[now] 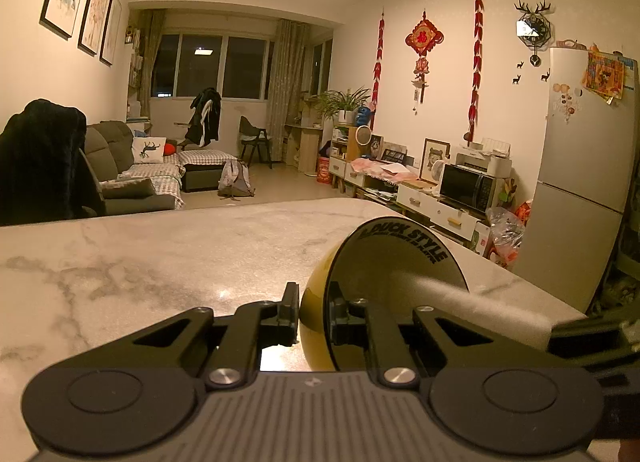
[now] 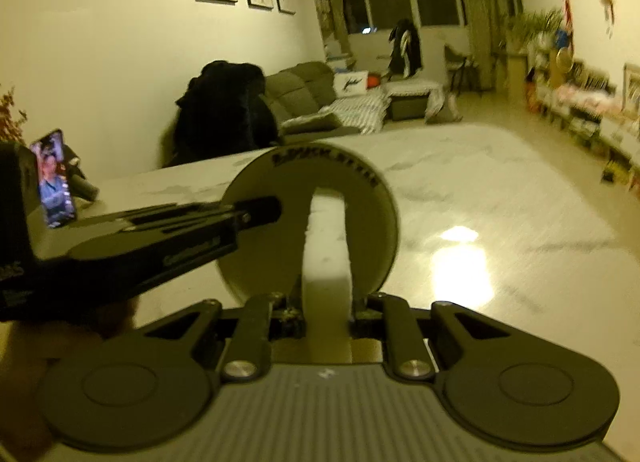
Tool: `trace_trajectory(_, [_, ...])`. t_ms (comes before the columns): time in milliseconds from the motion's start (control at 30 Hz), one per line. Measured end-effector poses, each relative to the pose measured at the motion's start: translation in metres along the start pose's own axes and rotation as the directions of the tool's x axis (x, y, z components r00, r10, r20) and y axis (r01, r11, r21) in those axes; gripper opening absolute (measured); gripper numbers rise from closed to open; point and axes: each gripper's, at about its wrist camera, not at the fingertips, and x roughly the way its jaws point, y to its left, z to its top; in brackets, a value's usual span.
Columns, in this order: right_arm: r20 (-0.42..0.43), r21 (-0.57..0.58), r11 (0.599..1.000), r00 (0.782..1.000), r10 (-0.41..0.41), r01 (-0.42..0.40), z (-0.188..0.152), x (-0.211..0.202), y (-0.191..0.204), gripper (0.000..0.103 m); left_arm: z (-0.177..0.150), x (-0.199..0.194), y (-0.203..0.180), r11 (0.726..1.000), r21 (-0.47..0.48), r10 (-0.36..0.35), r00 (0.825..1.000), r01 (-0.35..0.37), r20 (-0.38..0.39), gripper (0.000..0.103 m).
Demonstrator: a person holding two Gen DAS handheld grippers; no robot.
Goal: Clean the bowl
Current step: 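Rub the white sponge across the bowl interior with the right tool while the left tool holds the bowl, then scrub the sponge deeper inside the bowl with the right tool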
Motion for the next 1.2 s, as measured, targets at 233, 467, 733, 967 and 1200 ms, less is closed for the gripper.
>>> trace_trajectory(233, [-0.028, 0.058, 0.995, 0.996, 0.085, -0.083, 0.000, 0.001, 0.005, 0.019, 0.000, 0.000, 0.001, 1.000, -0.001, -0.001, 1.000, 0.001, 0.000, 0.013])
trace_trajectory(467, [0.000, 0.019, 1.000, 1.000, -0.004, 0.004, 0.003, 0.001, 0.006, 0.018, 0.000, 0.000, -0.001, 1.000, 0.001, -0.002, 1.000, 0.002, 0.001, 0.014])
trace_trajectory(733, [0.048, 0.019, 0.997, 0.996, -0.075, 0.074, 0.009, -0.004, -0.001, 0.018, -0.001, 0.001, -0.003, 1.000, 0.004, -0.002, 1.000, 0.002, 0.001, 0.014])
trace_trajectory(967, [0.023, 0.021, 0.999, 0.999, -0.040, 0.039, 0.005, -0.002, 0.001, 0.018, -0.001, 0.001, -0.003, 1.000, 0.003, -0.005, 1.000, 0.005, 0.001, 0.014])
trace_trajectory(1200, [-0.013, 0.007, 1.000, 0.999, 0.030, -0.030, -0.001, 0.003, 0.018, 0.019, -0.002, 0.000, -0.003, 1.000, 0.002, -0.004, 1.000, 0.004, 0.000, 0.014])
